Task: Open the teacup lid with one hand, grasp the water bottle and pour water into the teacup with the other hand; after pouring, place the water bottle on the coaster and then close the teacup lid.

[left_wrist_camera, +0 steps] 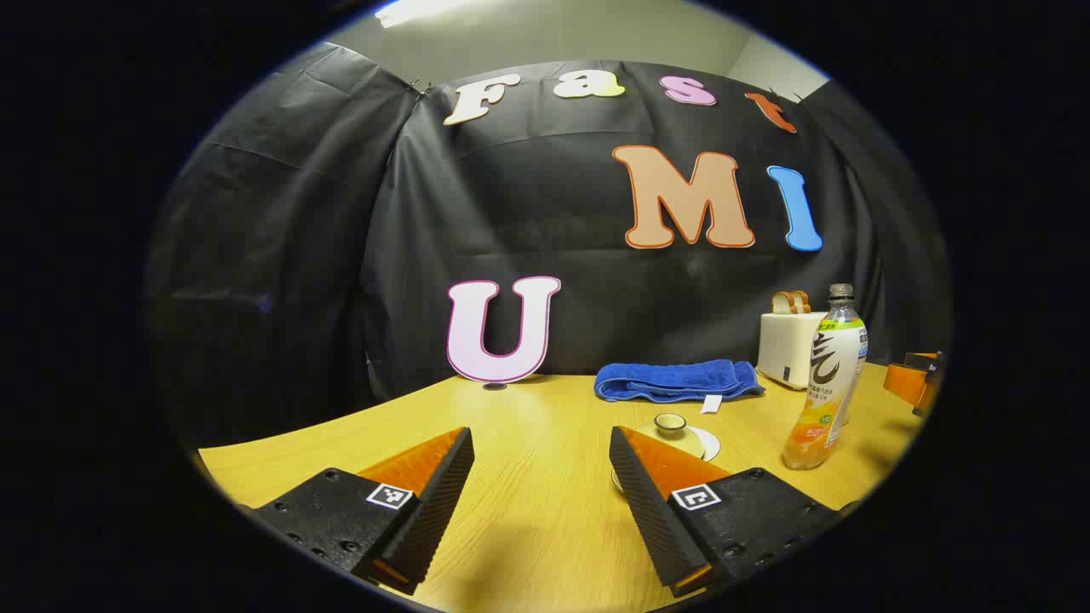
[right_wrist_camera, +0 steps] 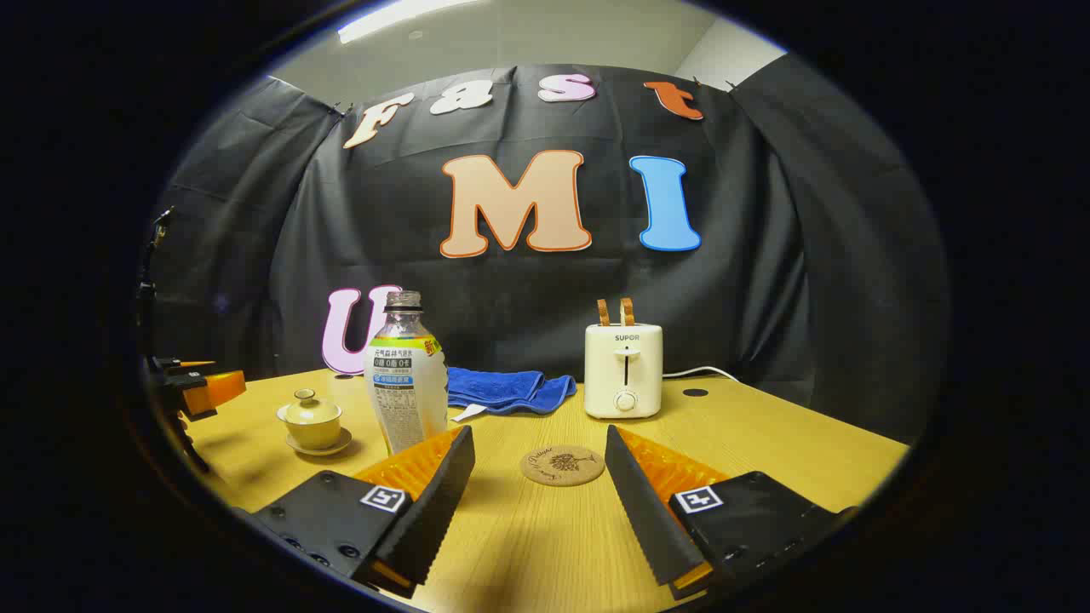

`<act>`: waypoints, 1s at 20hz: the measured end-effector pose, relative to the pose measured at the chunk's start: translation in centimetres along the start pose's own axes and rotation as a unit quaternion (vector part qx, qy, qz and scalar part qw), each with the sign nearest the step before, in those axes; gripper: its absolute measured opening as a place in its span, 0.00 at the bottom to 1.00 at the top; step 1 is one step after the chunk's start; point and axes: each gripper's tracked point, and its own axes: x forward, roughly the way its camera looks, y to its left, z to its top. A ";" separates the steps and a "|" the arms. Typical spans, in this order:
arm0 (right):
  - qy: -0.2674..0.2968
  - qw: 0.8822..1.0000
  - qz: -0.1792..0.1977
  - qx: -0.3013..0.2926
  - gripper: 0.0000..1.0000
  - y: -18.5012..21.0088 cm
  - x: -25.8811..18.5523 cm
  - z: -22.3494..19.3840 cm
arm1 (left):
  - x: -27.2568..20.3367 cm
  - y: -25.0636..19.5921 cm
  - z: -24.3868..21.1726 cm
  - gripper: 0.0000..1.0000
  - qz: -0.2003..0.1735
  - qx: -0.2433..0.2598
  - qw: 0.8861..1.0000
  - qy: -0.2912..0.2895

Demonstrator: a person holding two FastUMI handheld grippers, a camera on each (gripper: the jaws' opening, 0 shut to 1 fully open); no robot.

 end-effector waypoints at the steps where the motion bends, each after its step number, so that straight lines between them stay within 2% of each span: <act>1: 0.000 1.000 0.000 0.000 0.98 0.0 0.0 0.0 | 0.1 0.1 0.0 0.94 0.000 0.000 1.000 0.000; 3: 0.000 1.000 0.000 0.000 0.94 0.0 0.0 -0.1 | 0.0 0.0 0.0 0.94 0.000 0.000 1.000 0.000; 4: 0.000 1.000 0.000 0.000 0.98 0.0 0.0 -0.1 | 0.0 0.0 0.0 0.94 0.000 0.000 1.000 0.000; 6: 0.000 1.000 0.000 0.000 0.98 -0.1 0.0 -0.1 | 0.1 0.1 -0.1 0.94 0.000 0.000 1.000 0.000; 7: 0.000 1.000 0.000 0.000 0.94 -0.1 0.0 -0.1 | 0.1 0.1 0.0 0.94 0.000 0.000 1.000 0.000; 8: 0.000 1.000 0.000 0.000 0.98 -0.1 0.0 0.0 | 0.1 0.0 -0.1 0.94 -0.001 -0.001 1.000 0.000; 13: 0.000 1.000 0.000 -0.001 0.98 -0.2 0.1 -0.1 | 0.1 -0.4 0.0 0.94 -0.009 -0.002 1.000 -0.001; 14: -0.001 1.000 0.001 -0.001 0.94 -0.2 0.1 -0.1 | 0.2 -0.4 -0.1 0.94 -0.011 -0.002 1.000 -0.001; 16: -0.001 1.000 0.001 -0.001 0.98 -0.2 0.1 -0.1 | 0.2 -1.2 -0.1 0.94 -0.027 -0.003 1.000 -0.002; 17: -0.001 1.000 0.001 -0.001 0.94 -0.2 0.0 -0.1 | 0.1 -1.8 -0.1 0.94 -0.041 -0.003 0.999 -0.002; 19: -0.001 1.000 0.001 -0.001 0.94 -0.2 0.1 -0.2 | 0.2 -2.8 -0.1 0.94 -0.066 -0.004 0.998 -0.003; 20: -0.001 1.000 0.001 -0.001 0.98 -0.3 0.1 -0.1 | 0.2 -3.2 -0.1 0.94 -0.076 -0.005 0.997 -0.003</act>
